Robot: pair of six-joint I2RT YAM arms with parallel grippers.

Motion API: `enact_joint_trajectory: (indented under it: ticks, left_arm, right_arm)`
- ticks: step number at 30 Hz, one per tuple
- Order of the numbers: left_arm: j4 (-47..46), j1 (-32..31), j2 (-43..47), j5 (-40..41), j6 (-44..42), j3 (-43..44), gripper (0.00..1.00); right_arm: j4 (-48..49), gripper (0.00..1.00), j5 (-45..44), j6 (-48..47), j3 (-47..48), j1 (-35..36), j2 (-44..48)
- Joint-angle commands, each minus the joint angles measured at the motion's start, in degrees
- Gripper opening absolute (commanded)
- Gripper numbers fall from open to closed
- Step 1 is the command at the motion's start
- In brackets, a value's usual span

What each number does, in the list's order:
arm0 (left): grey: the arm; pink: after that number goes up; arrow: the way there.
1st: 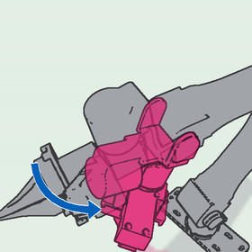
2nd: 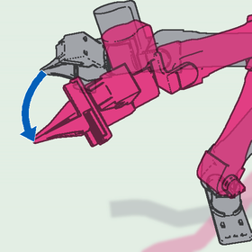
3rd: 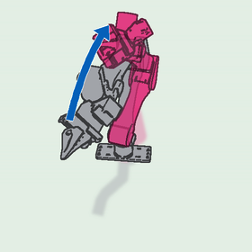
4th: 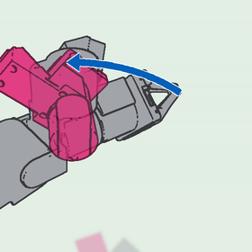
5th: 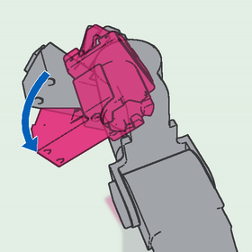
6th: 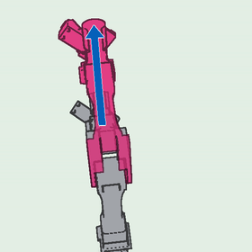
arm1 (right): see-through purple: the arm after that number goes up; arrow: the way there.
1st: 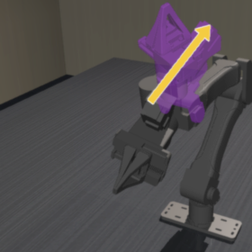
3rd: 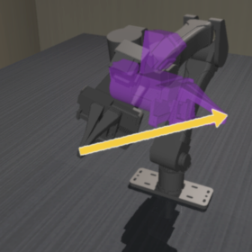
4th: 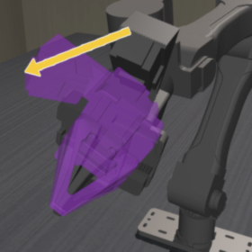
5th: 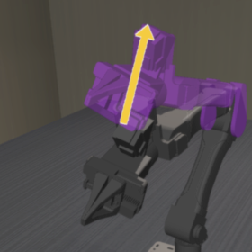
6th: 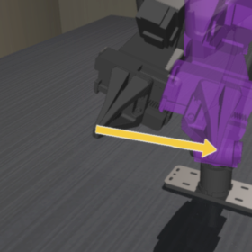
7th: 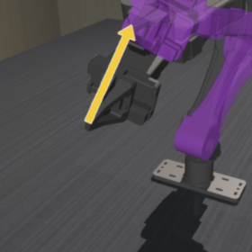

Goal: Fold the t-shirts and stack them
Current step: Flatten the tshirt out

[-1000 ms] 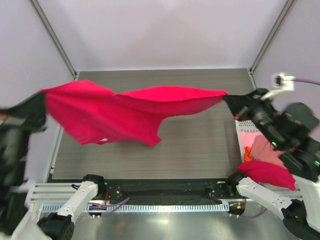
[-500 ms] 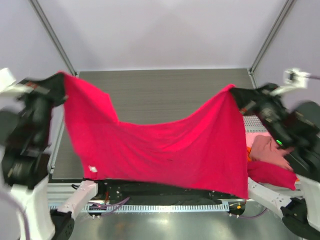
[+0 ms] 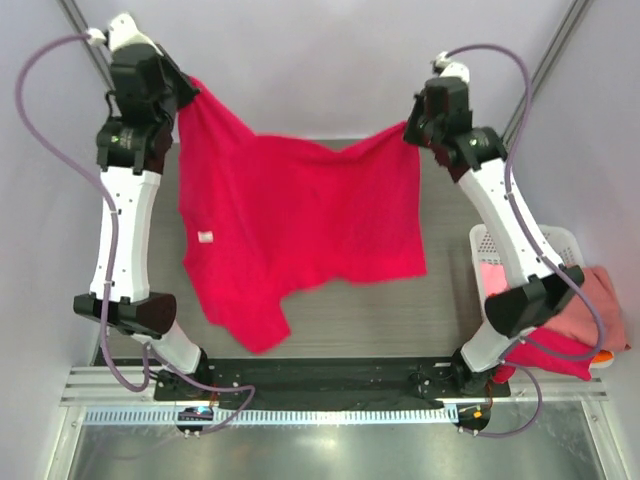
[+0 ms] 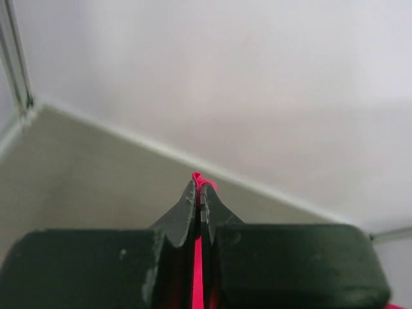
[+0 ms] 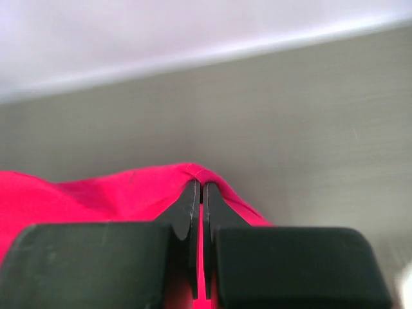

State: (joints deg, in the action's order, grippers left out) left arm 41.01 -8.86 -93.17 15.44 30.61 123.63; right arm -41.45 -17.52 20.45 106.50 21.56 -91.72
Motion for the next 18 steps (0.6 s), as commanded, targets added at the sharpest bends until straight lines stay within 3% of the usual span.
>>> enact_joint_trajectory:
  ticks: [1, 4, 6, 7, 10, 14, 18]
  left_arm:
    - [-3.4, 0.25, -0.77, 5.9, -5.99, 17.46, 0.0]
    - [-8.81, 0.25, -0.27, 7.58, -7.76, 16.74, 0.0]
    - [-13.13, 0.25, 2.8, 6.71, -7.67, 11.57, 0.0]
    - [-18.03, 0.25, 3.86, 6.18, -7.41, 4.84, 0.0]
    - [-24.55, 0.16, 7.03, 3.46, -7.75, -6.28, 0.0]
    - [-25.72, -1.59, 10.19, 0.38, -11.0, -14.72, 0.0]
    - [-26.51, -5.37, 18.0, 1.96, -12.25, -31.37, 0.0]
  right_arm:
    - [4.89, 0.01, 12.13, 3.27, 14.32, -7.91, -3.09]
    - [3.92, 0.01, 21.1, 5.92, 22.25, -11.01, -8.03]
    - [4.19, 0.01, 23.83, 6.71, 23.05, -12.86, -9.52]
    - [4.45, 0.01, 26.46, 6.97, 22.53, -13.3, -10.31]
    - [7.6, 0.01, 30.07, 7.68, 15.78, -14.7, -9.36]
    - [15.85, 0.01, 32.54, 9.52, -1.15, -16.28, -5.14]
    - [19.03, 0.01, 32.64, 10.22, -14.88, -17.25, 0.48]
